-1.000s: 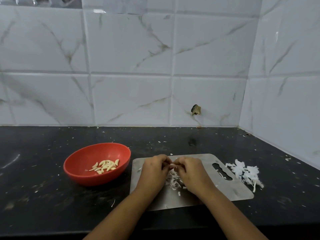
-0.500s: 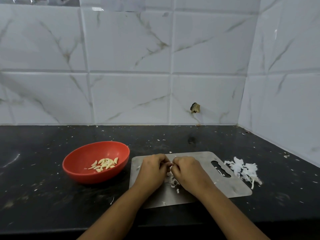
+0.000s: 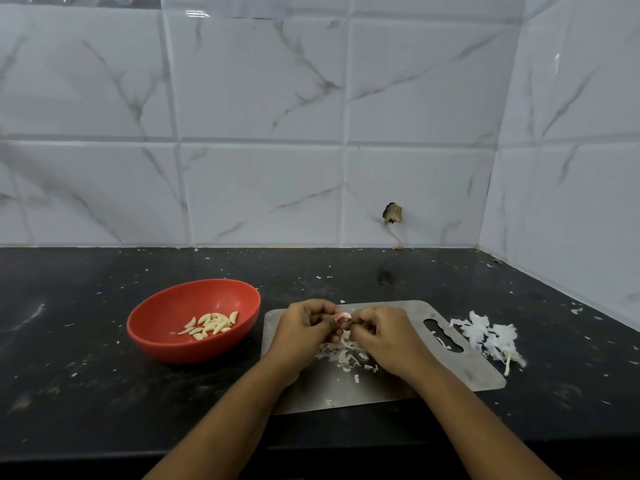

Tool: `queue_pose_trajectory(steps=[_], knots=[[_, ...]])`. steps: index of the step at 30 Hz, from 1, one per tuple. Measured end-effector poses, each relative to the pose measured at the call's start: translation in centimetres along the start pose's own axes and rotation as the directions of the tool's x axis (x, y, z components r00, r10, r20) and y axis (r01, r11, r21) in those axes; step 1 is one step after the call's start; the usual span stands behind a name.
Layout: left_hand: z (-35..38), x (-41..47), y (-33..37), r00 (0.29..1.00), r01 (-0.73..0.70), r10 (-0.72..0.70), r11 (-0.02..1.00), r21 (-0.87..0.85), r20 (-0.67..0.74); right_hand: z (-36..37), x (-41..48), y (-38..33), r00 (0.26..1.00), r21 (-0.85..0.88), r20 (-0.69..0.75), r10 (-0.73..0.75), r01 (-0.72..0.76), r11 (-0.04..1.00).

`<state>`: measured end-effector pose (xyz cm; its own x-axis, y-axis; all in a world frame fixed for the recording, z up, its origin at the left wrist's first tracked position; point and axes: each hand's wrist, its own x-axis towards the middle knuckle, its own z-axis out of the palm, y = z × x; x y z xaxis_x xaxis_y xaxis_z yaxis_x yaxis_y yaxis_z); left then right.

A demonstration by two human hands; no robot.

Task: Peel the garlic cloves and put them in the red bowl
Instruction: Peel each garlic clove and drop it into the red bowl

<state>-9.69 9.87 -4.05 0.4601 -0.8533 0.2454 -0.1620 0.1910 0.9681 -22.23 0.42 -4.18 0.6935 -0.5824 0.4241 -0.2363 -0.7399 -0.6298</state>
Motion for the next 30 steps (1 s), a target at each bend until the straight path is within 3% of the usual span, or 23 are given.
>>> queue_pose_trajectory(steps=[6, 10, 13, 15, 18, 21, 23, 25, 27, 30], knots=[[0.0, -0.1, -0.1, 0.997, -0.021, 0.027, 0.996, 0.091, -0.073, -0.3, -0.1, 0.1, 0.999, -0.163, 0.037, 0.016, -0.01, 0.987], [0.2, -0.4, -0.1, 0.984, -0.096, 0.141, 0.935, 0.343, -0.11, -0.1, -0.2, -0.1, 0.992, -0.078, -0.125, -0.001, -0.009, 0.997], [0.4, -0.7, -0.1, 0.951, -0.187, 0.29, 0.812, 0.552, -0.106, -0.1, -0.2, -0.7, 0.988, 0.116, -0.138, 0.076, -0.06, 0.991], [0.5, -0.8, -0.2, 0.913, -0.263, 0.405, 0.675, 0.689, -0.047, 0.0, -0.3, -0.9, 0.994, 0.126, -0.068, 0.089, -0.08, 0.989], [0.8, -1.0, -0.4, 0.898, -0.3, 0.437, 0.521, 0.799, 0.052, 0.2, -0.3, -1.3, 0.994, 0.104, 0.009, 0.108, -0.108, 0.989], [1.0, -1.4, -0.1, 0.836, -0.304, 0.546, 0.383, 0.872, 0.052, -0.1, 0.0, -1.6, 0.964, 0.378, 0.094, 0.25, -0.267, 0.887], [1.1, -1.6, 0.2, 0.824, -0.316, 0.566, 0.416, 0.853, 0.028, -0.4, 0.0, -1.8, 0.933, 0.559, 0.202, 0.297, -0.359, 0.748], [1.0, -1.6, 0.3, 0.841, -0.32, 0.541, 0.511, 0.798, -0.009, -0.4, -0.2, -1.9, 0.933, 0.622, 0.214, 0.29, -0.359, 0.696], [0.8, -1.6, 0.6, 0.859, -0.311, 0.509, 0.608, 0.73, -0.058, -0.1, -0.3, -1.9, 0.956, 0.597, 0.131, 0.261, -0.286, 0.749], [0.6, -1.7, 0.7, 0.91, -0.244, 0.399, 0.735, 0.633, -0.113, 0.3, -0.4, -2.0, 0.987, 0.395, -0.038, 0.155, -0.127, 0.91]])
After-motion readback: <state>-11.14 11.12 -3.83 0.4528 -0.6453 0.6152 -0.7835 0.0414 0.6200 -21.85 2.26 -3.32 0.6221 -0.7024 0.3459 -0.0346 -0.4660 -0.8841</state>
